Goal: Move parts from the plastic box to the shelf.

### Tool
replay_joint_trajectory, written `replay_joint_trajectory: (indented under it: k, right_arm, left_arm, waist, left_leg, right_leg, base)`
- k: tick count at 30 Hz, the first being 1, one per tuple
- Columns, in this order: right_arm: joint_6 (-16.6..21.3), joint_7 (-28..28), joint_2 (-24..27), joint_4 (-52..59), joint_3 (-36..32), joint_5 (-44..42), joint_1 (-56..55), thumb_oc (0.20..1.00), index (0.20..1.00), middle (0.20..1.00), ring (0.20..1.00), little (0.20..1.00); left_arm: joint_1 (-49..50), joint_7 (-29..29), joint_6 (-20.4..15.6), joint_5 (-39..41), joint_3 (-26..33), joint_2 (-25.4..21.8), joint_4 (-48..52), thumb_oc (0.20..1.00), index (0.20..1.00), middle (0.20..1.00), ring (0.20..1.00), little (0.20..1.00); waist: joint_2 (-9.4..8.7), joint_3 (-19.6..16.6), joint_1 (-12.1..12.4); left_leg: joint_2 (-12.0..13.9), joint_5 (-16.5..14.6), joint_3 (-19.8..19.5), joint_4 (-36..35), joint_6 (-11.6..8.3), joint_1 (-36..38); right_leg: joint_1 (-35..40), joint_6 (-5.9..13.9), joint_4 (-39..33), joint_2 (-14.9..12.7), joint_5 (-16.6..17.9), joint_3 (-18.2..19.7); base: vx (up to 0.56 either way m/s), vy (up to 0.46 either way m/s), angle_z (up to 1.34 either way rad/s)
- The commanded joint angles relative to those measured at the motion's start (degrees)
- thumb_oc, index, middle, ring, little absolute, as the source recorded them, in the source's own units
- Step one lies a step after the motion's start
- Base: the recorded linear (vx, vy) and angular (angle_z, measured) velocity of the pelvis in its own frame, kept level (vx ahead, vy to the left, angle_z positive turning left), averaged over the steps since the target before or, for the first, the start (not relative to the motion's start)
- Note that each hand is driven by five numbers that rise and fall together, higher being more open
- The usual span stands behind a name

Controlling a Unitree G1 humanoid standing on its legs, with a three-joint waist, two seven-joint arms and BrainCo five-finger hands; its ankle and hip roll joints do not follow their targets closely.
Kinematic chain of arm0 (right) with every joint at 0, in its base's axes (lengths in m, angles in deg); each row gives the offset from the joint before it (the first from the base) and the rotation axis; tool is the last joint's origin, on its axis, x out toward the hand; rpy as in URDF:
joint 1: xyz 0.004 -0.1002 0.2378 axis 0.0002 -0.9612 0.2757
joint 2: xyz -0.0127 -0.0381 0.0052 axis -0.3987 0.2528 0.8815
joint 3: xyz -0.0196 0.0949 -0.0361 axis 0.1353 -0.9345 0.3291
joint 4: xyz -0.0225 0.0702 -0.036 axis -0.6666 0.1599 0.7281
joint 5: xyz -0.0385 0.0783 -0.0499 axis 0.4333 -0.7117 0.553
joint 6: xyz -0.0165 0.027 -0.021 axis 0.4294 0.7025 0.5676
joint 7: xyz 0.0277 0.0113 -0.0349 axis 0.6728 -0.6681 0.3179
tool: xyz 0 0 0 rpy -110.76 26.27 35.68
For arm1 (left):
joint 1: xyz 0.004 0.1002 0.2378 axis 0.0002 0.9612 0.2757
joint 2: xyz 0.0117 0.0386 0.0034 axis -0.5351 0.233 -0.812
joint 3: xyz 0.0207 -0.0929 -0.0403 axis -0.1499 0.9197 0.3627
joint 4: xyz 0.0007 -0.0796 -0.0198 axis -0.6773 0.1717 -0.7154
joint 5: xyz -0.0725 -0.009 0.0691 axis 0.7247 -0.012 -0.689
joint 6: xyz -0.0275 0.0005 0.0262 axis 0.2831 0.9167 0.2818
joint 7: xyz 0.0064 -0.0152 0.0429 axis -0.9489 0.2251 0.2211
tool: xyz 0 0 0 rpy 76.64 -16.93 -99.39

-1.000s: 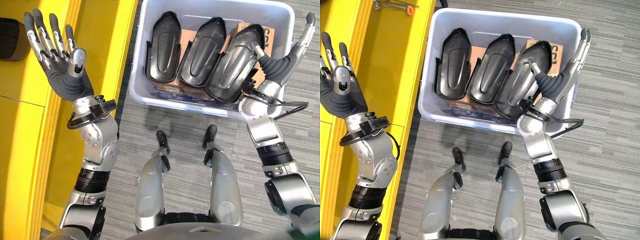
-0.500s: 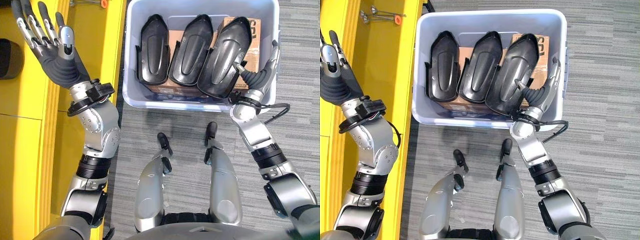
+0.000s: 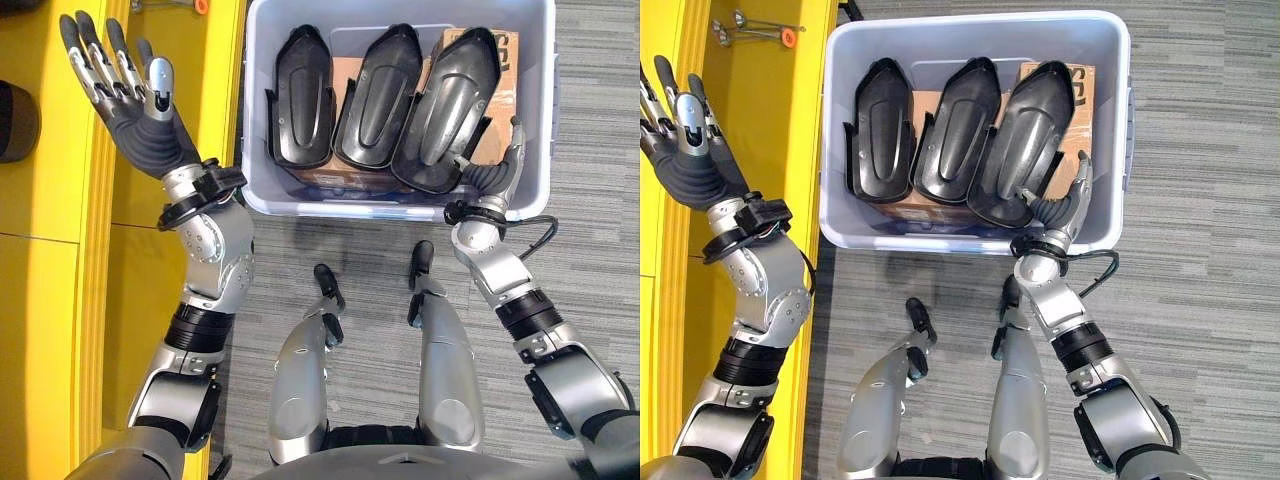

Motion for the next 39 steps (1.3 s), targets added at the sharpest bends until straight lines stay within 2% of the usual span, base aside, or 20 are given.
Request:
replay_joint_trajectory:
  k: [1, 3, 6, 8, 10, 11, 15, 18, 22, 31, 35, 36, 37, 38, 39]
  right_arm:
    - [-0.01, -1.39, -0.87, 1.09, 1.7, 2.33, 1.93, 1.0, 1.0, 1.0, 1.0, 1.0]
    - [-0.33, -0.89, -1.0, 0.55, 2.17, 1.7, 2.38, 1.0, 1.0, 1.0, 1.0, 1.0]
    - [-0.31, 0.13, -1.15, -2.74, 2.54, -6.58, 3.22, 1.0, 1.0, 1.0, 1.0, 1.0]
    - [-0.79, -2.29, -1.72, -7.04, 2.22, -14.6, 3.91, 1.0, 1.0, 1.0, 1.0, 1.0]
    - [-0.11, -3.72, -2.07, -9.94, 2.57, -15.08, 4.01, 1.0, 1.0, 1.0, 1.0, 1.0]
    - [0.05, -3.8, -2.09, -10.14, 2.58, -15.07, 4.12, 1.0, 1.0, 1.0, 1.0, 1.0]
    - [1.33, -7.4, -2.88, -18.58, 2.96, -24.25, 5.75, 1.0, 1.0, 1.0, 1.0, 1.0]
    - [1.38, -6.01, -3.22, -21.78, 2.32, -30.46, 6.81, 1.0, 1.0, 1.0, 1.0, 1.0]
    - [1.71, -6.99, -2.27, -25.99, 2.09, -26.34, 8.49, 1.0, 1.0, 1.0, 1.0, 1.0]
    - [1.43, -4.42, 0.05, -26.59, 2.25, -22.38, 12.84, 1.0, 1.0, 1.0, 1.0, 1.0]
    - [-2.59, -3.29, 1.08, -26.62, 2.73, -18.05, 15.25, 1.0, 1.0, 1.0, 1.0, 1.0]
    - [-5.52, -2.89, 1.64, -27.06, 3.4, -17.03, 16.39, 1.0, 1.0, 1.0, 1.0, 1.0]
    - [-6.29, -3.04, 1.75, -27.17, 3.53, -16.86, 16.58, 1.0, 1.0, 1.0, 1.0, 1.0]
    - [-8.71, -2.81, 2.01, -27.57, 4.03, -17.6, 17.35, 1.0, 1.0, 1.0, 1.0, 1.0]
    - [-9.01, -2.48, 2.19, -28.1, 4.32, -18.06, 17.66, 1.0, 1.0, 1.0, 1.0, 1.0]
  left_arm:
    - [-0.83, -1.24, -4.35, -1.42, 0.07, -2.0, 0.03, 1.0, 1.0, 1.0, 1.0, 1.0]
    - [-0.99, -1.29, -4.46, -1.23, -0.07, -1.85, -0.21, 1.0, 1.0, 1.0, 1.0, 1.0]
    - [-1.17, -1.64, -5.2, -1.79, -0.54, -1.7, -1.61, 1.0, 1.0, 1.0, 1.0, 1.0]
    - [-1.84, -2.89, -7.78, 1.58, -1.01, -1.73, -2.94, 1.0, 1.0, 1.0, 1.0, 1.0]
    - [-2.21, -3.24, -8.91, 0.88, -1.0, -1.48, -3.06, 1.0, 1.0, 1.0, 1.0, 1.0]
    - [-2.23, -3.18, -8.94, 0.82, -1.01, -1.48, -3.07, 1.0, 1.0, 1.0, 1.0, 1.0]
    - [-4.15, -4.15, -9.15, 1.11, -2.06, -1.63, -4.85, 1.0, 1.0, 1.0, 1.0, 1.0]
    - [-5.47, -3.47, -8.83, 0.18, -2.73, -1.79, -5.58, 1.0, 1.0, 1.0, 1.0, 1.0]
    - [-7.15, -2.61, -9.27, -0.04, -3.48, -1.98, -7.16, 1.0, 1.0, 1.0, 1.0, 1.0]
    - [-10.08, 0.06, -7.37, -2.16, -4.74, -2.85, -7.37, 1.0, 1.0, 1.0, 1.0, 1.0]
    - [-11.43, 1.2, -6.61, -3.17, -5.24, -3.06, -7.57, 1.0, 1.0, 1.0, 1.0, 1.0]
    - [-12.06, 1.66, -6.35, -3.12, -5.59, -3.06, -7.96, 1.0, 1.0, 1.0, 1.0, 1.0]
    - [-12.14, 1.8, -6.31, -3.24, -5.64, -3.09, -8.03, 1.0, 1.0, 1.0, 1.0, 1.0]
    - [-12.43, 1.69, -6.5, -2.91, -5.83, -2.92, -8.38, 1.0, 1.0, 1.0, 1.0, 1.0]
    - [-12.58, 1.69, -6.31, -2.92, -5.89, -2.87, -8.47, 1.0, 1.0, 1.0, 1.0, 1.0]
  waist:
    - [0.3, -2.18, 0.48]
    - [0.3, -2.18, 0.6]
    - [0.25, -2.18, 1.0]
    - [0.1, -2.18, 1.31]
    - [0.07, -2.18, 1.61]
    - [0.07, -2.18, 1.61]
    - [0.07, -2.18, 2.57]
    - [0.09, -2.18, 2.9]
    - [0.08, -2.18, 3.21]
    - [-0.23, -2.18, 3.59]
    - [-0.47, -2.18, 3.69]
    - [-0.59, -2.18, 3.7]
    - [-0.62, -2.18, 3.7]
    - [-0.71, -2.18, 3.68]
    - [-0.79, -2.18, 3.72]
  left_leg:
    - [1.18, -3.76, -7.9, 3.84, -2.52, -5.28]
    - [1.14, -3.75, -8.0, 3.86, -2.52, -5.39]
    - [0.95, -3.71, -8.42, 4.18, -2.48, -6.05]
    - [0.93, -3.78, -8.51, 4.44, -2.46, -6.58]
    - [0.94, -3.66, -8.53, 4.37, -2.49, -6.88]
    - [0.95, -3.65, -8.54, 4.38, -2.5, -6.9]
    - [1.22, -3.19, -8.77, 4.96, -2.61, -8.52]
    - [1.23, -3.1, -8.93, 5.34, -2.63, -9.25]
    - [1.37, -3.07, -9.03, 5.89, -2.58, -10.37]
    - [1.32, -3.17, -9.44, 7.15, -2.42, -12.16]
    - [1.36, -3.38, -9.74, 7.98, -2.34, -12.88]
    - [1.41, -3.52, -9.9, 8.44, -2.31, -13.24]
    - [1.41, -3.57, -9.96, 8.56, -2.31, -13.33]
    - [1.52, -3.62, -9.99, 8.91, -2.3, -13.78]
    - [1.51, -3.72, -10.14, 9.19, -2.29, -14.04]
  right_leg:
    - [-0.43, 4.14, 6.67, -1.78, -9.39, 2.05]
    - [-0.45, 4.14, 6.66, -1.81, -9.38, 2.03]
    - [-0.73, 4.08, 6.73, -1.84, -9.29, 1.9]
    - [-1.13, 4.07, 6.67, -1.86, -9.08, 1.72]
    - [-1.3, 4.11, 6.46, -1.91, -8.92, 1.56]
    - [-1.32, 4.1, 6.45, -1.9, -8.91, 1.56]
    - [-2.4, 4.0, 7.25, -2.28, -8.71, 0.82]
    - [-3.0, 4.01, 7.78, -2.35, -8.69, 0.68]
    - [-3.83, 4.1, 8.29, -2.49, -8.62, 0.48]
    - [-4.94, 4.34, 9.09, -2.54, -8.27, 0.38]
    - [-5.28, 4.48, 9.53, -2.64, -8.19, 0.38]
    - [-5.56, 4.49, 9.85, -2.6, -8.2, 0.49]
    - [-5.62, 4.5, 9.93, -2.58, -8.22, 0.51]
    - [-6.01, 4.52, 10.16, -2.54, -8.14, 0.63]
    - [-6.17, 4.51, 10.32, -2.54, -8.2, 0.68]
  base:
    - [0.0, 0.0, 0.0]
    - [0.0, 0.0, 0.06]
    - [0.0, 0.003, 0.03]
    - [0.0, 0.016, 0.09]
    - [0.0, 0.018, 0.08]
    - [-0.01, 0.021, 0.06]
    - [-0.01, 0.041, 0.05]
    - [0.0, 0.031, 0.05]
    - [0.0, 0.041, 0.05]
    - [0.0, 0.015, 0.03]
    - [0.02, 0.017, 0.04]
    - [0.0, 0.0, 0.0]
    - [0.02, 0.033, 0.01]
    - [0.0, 0.0, 0.0]
    - [0.02, 0.044, 0.02]
